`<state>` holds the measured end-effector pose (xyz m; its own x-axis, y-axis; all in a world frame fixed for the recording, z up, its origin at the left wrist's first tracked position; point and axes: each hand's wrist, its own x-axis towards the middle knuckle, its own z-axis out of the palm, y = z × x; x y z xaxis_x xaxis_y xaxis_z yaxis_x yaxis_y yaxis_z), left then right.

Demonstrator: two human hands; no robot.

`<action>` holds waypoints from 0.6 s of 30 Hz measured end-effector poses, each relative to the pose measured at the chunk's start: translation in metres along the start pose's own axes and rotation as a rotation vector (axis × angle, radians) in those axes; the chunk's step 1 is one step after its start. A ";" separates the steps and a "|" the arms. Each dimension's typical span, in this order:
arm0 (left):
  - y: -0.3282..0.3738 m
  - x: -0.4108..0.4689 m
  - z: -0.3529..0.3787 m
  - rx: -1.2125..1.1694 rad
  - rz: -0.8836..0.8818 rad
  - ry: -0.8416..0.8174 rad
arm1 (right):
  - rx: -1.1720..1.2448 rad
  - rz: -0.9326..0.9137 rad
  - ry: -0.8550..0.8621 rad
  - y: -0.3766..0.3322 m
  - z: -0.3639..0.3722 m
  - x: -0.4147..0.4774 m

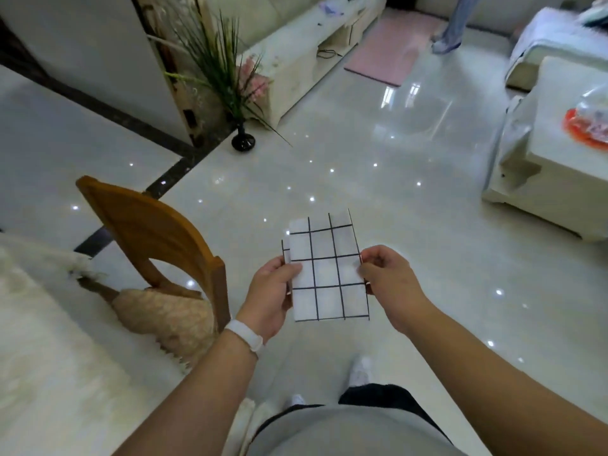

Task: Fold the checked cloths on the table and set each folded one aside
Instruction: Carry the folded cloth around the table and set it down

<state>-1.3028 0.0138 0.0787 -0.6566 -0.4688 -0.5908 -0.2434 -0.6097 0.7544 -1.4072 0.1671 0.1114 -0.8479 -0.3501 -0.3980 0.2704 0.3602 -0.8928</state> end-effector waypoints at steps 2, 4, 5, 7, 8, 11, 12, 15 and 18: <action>0.009 0.015 0.002 -0.010 -0.013 -0.005 | -0.009 0.015 -0.037 -0.007 0.005 0.023; 0.017 0.031 0.006 -0.019 -0.019 0.016 | 0.002 0.034 -0.080 -0.011 0.009 0.049; 0.022 0.040 0.010 -0.026 -0.013 0.032 | 0.005 0.038 -0.099 -0.014 0.010 0.063; 0.033 0.061 0.019 -0.037 0.005 0.073 | -0.001 0.035 -0.137 -0.021 0.013 0.095; 0.038 0.073 0.024 -0.037 0.016 0.095 | -0.001 0.033 -0.157 -0.025 0.014 0.111; 0.053 0.108 0.047 -0.024 0.025 0.152 | 0.000 0.039 -0.208 -0.040 0.009 0.163; 0.058 0.119 0.057 -0.024 0.018 0.174 | -0.014 0.044 -0.223 -0.046 0.005 0.180; 0.076 0.149 0.089 -0.019 0.004 0.222 | -0.049 0.068 -0.273 -0.062 -0.007 0.227; 0.098 0.175 0.114 -0.037 0.026 0.284 | -0.038 0.089 -0.345 -0.080 -0.012 0.270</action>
<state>-1.5227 -0.0549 0.0819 -0.4349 -0.6419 -0.6315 -0.1991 -0.6155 0.7626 -1.6633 0.0540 0.0777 -0.6163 -0.5844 -0.5278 0.3138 0.4324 -0.8453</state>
